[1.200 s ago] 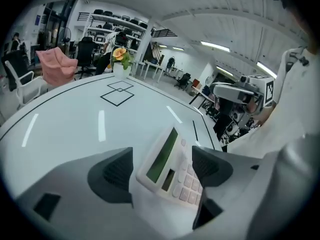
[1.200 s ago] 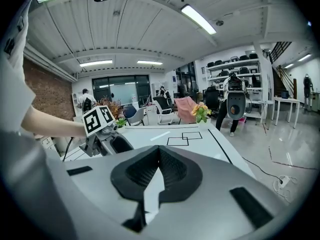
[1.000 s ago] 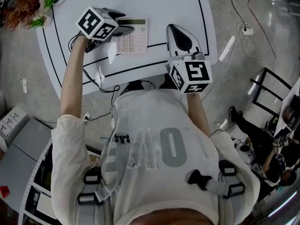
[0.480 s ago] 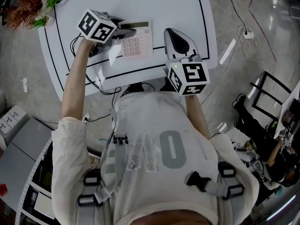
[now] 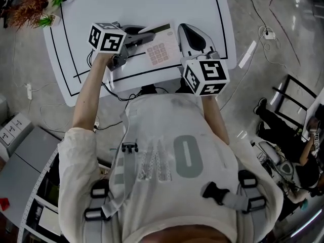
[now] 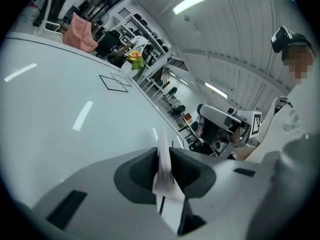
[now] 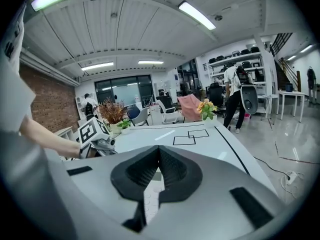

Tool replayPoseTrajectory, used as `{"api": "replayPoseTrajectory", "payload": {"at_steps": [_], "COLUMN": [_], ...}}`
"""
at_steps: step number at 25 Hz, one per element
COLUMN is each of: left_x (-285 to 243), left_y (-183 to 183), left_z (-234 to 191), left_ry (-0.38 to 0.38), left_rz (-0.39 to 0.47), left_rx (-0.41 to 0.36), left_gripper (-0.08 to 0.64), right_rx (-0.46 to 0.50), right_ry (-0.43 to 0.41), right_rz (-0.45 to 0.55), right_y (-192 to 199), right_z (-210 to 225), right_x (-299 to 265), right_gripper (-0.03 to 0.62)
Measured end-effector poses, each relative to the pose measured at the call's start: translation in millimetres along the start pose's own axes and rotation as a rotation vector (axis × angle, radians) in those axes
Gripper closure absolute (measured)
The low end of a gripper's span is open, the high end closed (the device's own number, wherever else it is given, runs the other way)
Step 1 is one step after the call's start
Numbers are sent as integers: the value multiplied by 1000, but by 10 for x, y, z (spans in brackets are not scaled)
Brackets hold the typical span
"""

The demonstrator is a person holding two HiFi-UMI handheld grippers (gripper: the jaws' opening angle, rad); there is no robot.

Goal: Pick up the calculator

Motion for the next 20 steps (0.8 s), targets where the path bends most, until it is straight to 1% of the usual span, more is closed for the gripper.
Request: {"api": "replayPoseTrajectory", "payload": {"at_steps": [4, 8, 12, 17, 20], "left_x": [-83, -172, -196, -133, -71], "left_y": [85, 19, -122, -334, -476], "left_z": [106, 242, 314, 384, 430], "left_ry": [8, 0, -59, -121, -176], "left_rz": [34, 75, 137, 250, 306], "left_rx": [33, 36, 14, -12, -26], "left_gripper": [477, 477, 479, 477, 477], "right_rx": [0, 19, 26, 36, 51], "right_ry": [-8, -10, -5, 4, 1], "right_rz": [26, 57, 76, 115, 132], "right_y": [-62, -183, -254, -358, -416], "right_z": [-41, -34, -15, 29, 47], "right_x": [68, 148, 201, 259, 272], "right_gripper": [588, 588, 588, 588, 588]}}
Point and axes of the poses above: the fingertips, and each gripper's own axes: x backward along the fingers, z to its right, y out of its underside, the point moved 6 cm from there along x, backward along the fingers, and after that the axes turned 1 degree about -z, right-handed, at the moved point
